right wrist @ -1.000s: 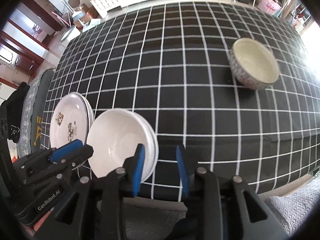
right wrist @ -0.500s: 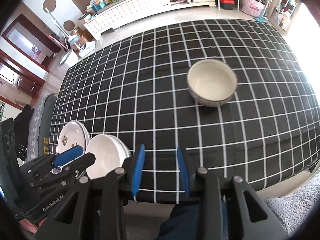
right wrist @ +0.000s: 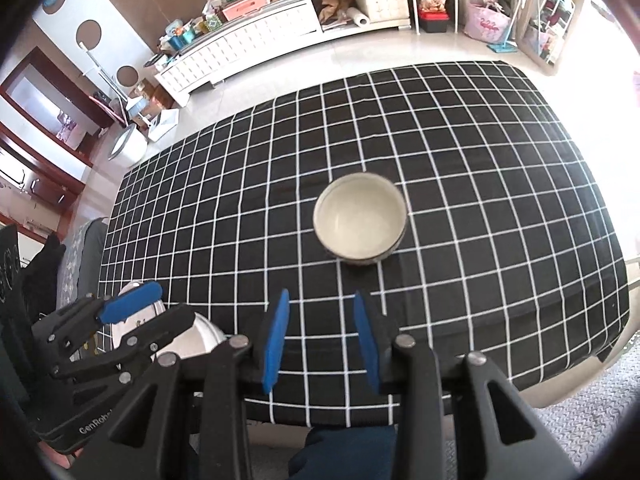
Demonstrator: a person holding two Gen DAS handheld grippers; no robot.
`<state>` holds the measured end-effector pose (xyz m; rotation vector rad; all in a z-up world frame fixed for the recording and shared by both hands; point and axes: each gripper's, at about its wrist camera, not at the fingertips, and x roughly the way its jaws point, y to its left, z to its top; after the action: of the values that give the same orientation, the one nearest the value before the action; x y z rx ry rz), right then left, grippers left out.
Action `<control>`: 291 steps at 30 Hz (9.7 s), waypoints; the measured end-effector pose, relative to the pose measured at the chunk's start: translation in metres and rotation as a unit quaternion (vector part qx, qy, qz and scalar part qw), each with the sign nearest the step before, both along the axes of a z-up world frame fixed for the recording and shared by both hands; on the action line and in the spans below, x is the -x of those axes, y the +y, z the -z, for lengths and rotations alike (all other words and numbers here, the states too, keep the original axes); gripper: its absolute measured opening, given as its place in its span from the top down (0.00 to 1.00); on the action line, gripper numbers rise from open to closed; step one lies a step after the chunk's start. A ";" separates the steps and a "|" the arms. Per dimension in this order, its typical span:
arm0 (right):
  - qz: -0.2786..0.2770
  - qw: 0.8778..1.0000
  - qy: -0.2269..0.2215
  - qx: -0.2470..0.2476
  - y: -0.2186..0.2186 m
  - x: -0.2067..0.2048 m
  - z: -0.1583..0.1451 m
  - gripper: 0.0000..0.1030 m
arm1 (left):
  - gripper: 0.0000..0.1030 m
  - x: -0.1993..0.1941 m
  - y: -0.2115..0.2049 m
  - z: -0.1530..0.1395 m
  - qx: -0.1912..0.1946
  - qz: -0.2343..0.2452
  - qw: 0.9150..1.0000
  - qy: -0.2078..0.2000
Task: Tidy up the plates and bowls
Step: 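Move the left tool to the speckled bowl and grasp its rim, then carry the speckled bowl with the left tool over the nested bowls, then lower the speckled bowl into the cream bowl and open the left tool, then grasp the rim of the nested bowl stack with the left tool while the right tool grips it too, then lift the bowl stack with both tools and carry it over the plate stack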
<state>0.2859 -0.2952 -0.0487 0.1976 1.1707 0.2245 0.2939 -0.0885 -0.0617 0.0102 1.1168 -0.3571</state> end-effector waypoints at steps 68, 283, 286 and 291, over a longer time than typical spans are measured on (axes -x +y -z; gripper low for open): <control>0.013 0.997 0.076 0.022 -0.050 -0.110 0.117 0.89 | 0.91 -0.145 -0.079 0.132 -0.019 0.006 0.995 0.094; 0.016 0.989 0.107 -0.103 0.189 0.049 0.087 0.37 | 0.43 0.052 0.128 0.102 0.051 -0.019 0.997 0.051; 0.000 0.990 0.102 -0.100 0.212 0.041 0.079 0.38 | 0.43 0.050 0.148 0.092 0.054 -0.045 0.997 0.041; -0.032 0.989 0.110 -0.097 0.249 0.026 0.080 0.38 | 0.43 0.049 0.185 0.087 0.054 -0.082 0.994 0.037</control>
<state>0.2603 -0.0458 -0.1284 0.3634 1.3752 0.3802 0.2447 0.0964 -0.1487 -0.1913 1.1621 -0.2718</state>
